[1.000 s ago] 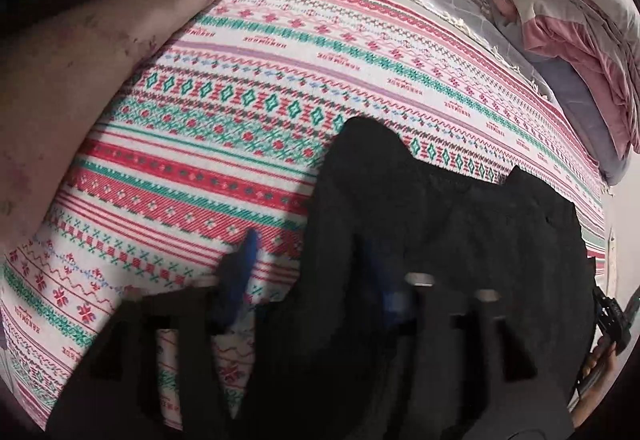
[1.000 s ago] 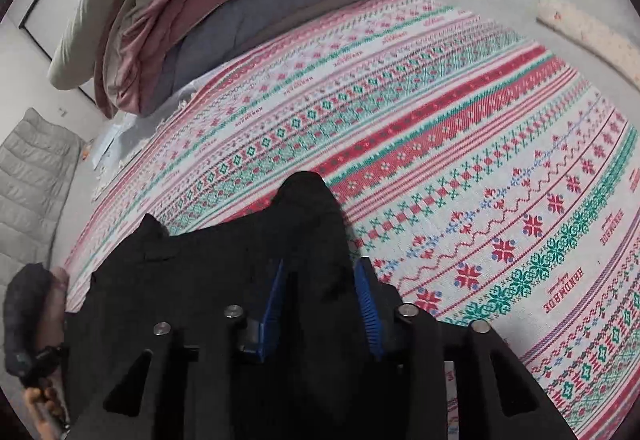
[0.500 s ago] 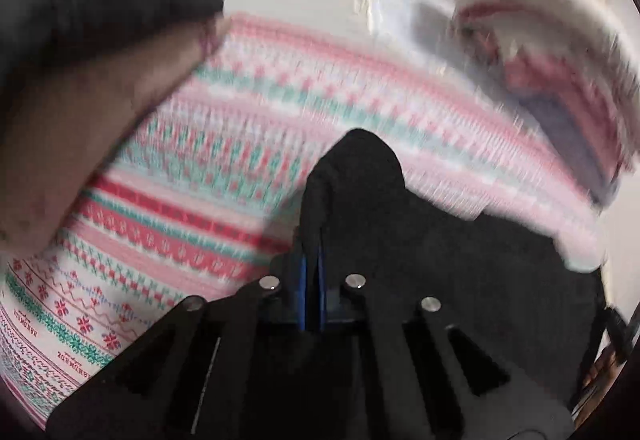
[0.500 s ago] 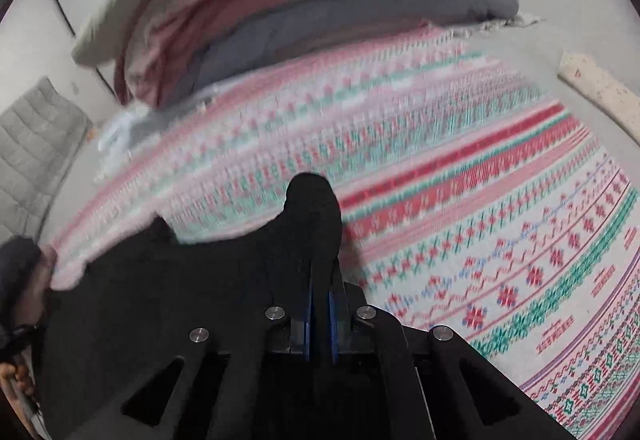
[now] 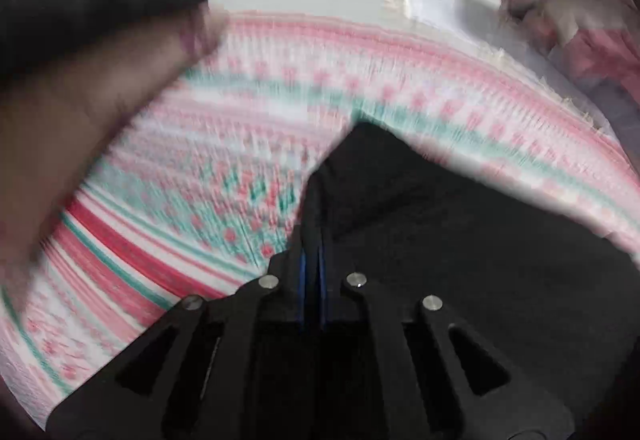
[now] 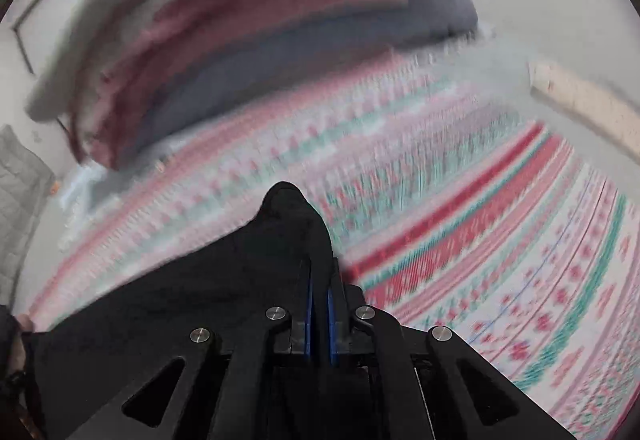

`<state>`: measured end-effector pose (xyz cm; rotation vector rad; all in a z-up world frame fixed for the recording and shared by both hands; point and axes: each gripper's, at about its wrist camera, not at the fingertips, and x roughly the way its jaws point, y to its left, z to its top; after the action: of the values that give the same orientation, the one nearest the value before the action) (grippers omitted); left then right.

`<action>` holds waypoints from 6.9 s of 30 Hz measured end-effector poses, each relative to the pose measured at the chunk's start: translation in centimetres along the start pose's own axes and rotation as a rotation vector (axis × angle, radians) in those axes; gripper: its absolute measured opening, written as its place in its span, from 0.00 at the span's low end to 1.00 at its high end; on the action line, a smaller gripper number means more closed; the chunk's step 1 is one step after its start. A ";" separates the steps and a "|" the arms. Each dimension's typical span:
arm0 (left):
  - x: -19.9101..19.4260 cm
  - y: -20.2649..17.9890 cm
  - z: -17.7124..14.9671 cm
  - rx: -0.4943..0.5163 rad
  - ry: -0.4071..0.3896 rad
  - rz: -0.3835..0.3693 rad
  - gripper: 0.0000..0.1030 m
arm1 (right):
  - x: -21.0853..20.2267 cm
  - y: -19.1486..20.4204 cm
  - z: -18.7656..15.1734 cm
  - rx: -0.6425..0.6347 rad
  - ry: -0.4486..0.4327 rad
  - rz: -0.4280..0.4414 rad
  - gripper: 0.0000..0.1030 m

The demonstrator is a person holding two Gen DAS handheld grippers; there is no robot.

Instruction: Fold large clothes

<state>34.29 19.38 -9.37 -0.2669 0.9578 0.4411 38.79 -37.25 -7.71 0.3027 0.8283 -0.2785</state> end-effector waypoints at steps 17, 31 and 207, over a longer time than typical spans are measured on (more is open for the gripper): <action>-8.1 6.3 1.6 -0.168 -0.064 -0.196 0.49 | -7.8 -3.8 -0.6 0.226 -0.076 0.168 0.50; -21.4 7.6 -12.9 -0.090 -0.028 -0.277 0.57 | -22.0 -3.2 -17.8 0.055 -0.025 0.298 0.74; -20.5 -10.6 -22.6 0.422 0.082 -0.306 0.69 | -25.7 -6.1 -23.0 0.447 -0.289 0.474 0.27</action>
<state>12.66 -4.14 -4.52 -0.0446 1.0451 -0.0567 4.49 -31.19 -3.89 0.8428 0.3827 -0.0549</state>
